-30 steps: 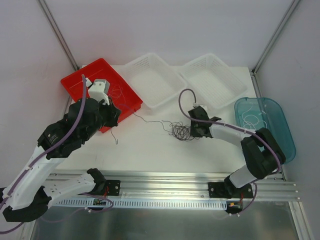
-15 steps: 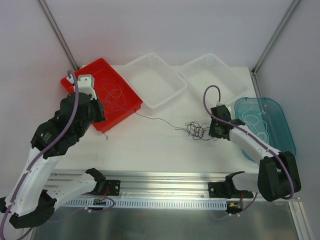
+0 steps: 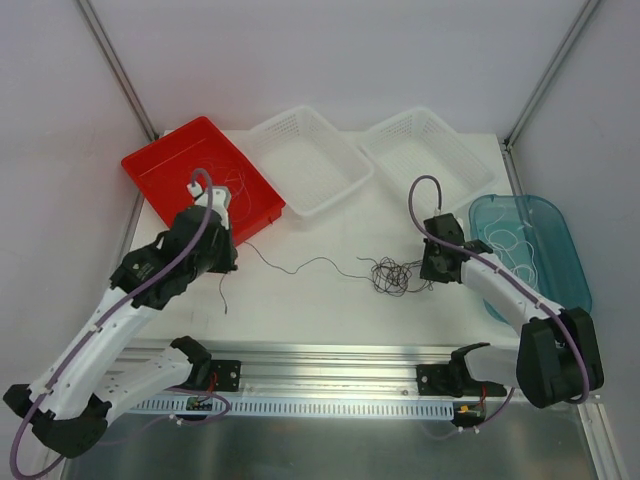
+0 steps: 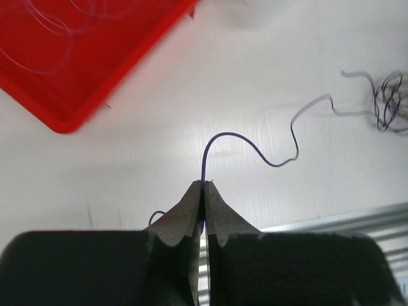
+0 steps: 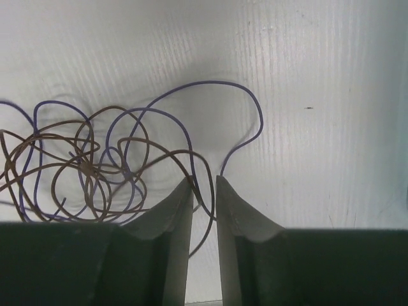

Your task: Untangle the cables

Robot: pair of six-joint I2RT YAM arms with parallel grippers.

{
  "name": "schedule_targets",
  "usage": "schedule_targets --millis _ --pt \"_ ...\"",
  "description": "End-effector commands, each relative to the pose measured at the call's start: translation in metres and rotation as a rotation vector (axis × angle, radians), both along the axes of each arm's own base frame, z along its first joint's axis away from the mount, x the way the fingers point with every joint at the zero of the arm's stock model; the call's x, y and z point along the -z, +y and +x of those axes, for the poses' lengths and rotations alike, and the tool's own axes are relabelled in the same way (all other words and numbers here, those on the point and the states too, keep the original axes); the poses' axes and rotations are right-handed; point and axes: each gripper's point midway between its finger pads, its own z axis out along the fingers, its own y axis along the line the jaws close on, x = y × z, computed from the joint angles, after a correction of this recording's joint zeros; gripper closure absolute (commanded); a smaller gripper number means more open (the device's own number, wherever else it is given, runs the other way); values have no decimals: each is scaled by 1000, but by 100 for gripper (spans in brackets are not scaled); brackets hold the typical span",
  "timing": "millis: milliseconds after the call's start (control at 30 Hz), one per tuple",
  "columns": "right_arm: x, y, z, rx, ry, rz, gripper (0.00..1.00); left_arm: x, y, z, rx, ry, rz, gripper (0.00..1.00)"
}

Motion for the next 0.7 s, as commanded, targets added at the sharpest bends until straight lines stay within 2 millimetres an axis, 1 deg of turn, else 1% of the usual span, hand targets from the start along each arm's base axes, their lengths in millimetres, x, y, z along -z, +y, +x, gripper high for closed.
schedule_targets --millis 0,67,100,133,167,200,267,300,333,367,400,433,467,500,533,567,600,633,667 --pt "-22 5 5 -39 -53 24 76 39 -30 -8 77 108 -120 98" --pt "-30 14 6 -85 -71 43 71 57 -39 -8 97 137 -140 95" --pt "-34 17 5 -104 -79 49 65 78 -43 -14 117 189 -142 94" --pt "-40 23 5 -133 -92 47 62 88 -45 -14 121 212 -142 94" --pt "-43 25 5 -143 -102 50 61 105 -45 -18 123 247 -129 92" --pt "-46 28 4 -158 -106 54 57 109 -49 -15 133 244 -135 86" --pt "-57 35 3 -188 -131 70 51 122 -51 -17 145 281 -122 75" --pt "-60 38 1 -203 -130 81 48 123 -52 -15 153 277 -114 63" --pt "-65 40 -1 -219 -141 89 46 124 -56 -17 177 296 -120 58" --pt "-75 43 0 -234 -167 99 41 120 -58 -16 189 287 -122 52" --pt "-78 45 -4 -253 -165 111 37 118 -60 -15 211 276 -114 41" --pt "-83 48 -5 -269 -172 120 34 115 -62 -14 230 268 -112 36" --pt "-90 49 -7 -282 -190 132 27 106 -69 -13 264 253 -126 31" --pt "-94 50 -10 -300 -190 139 25 104 -73 -12 296 244 -118 26" --pt "-97 51 -12 -309 -193 142 23 99 -78 -10 317 235 -126 17" --pt "-102 51 -14 -314 -208 148 19 88 -90 -12 366 219 -143 14" --pt "-105 51 -17 -324 -209 155 17 85 -96 -12 398 212 -138 13" --pt "-107 51 -19 -330 -216 158 15 88 -106 -11 427 222 -126 12" --pt "-108 52 -21 -336 -221 166 12 80 -116 -8 455 203 -122 12"
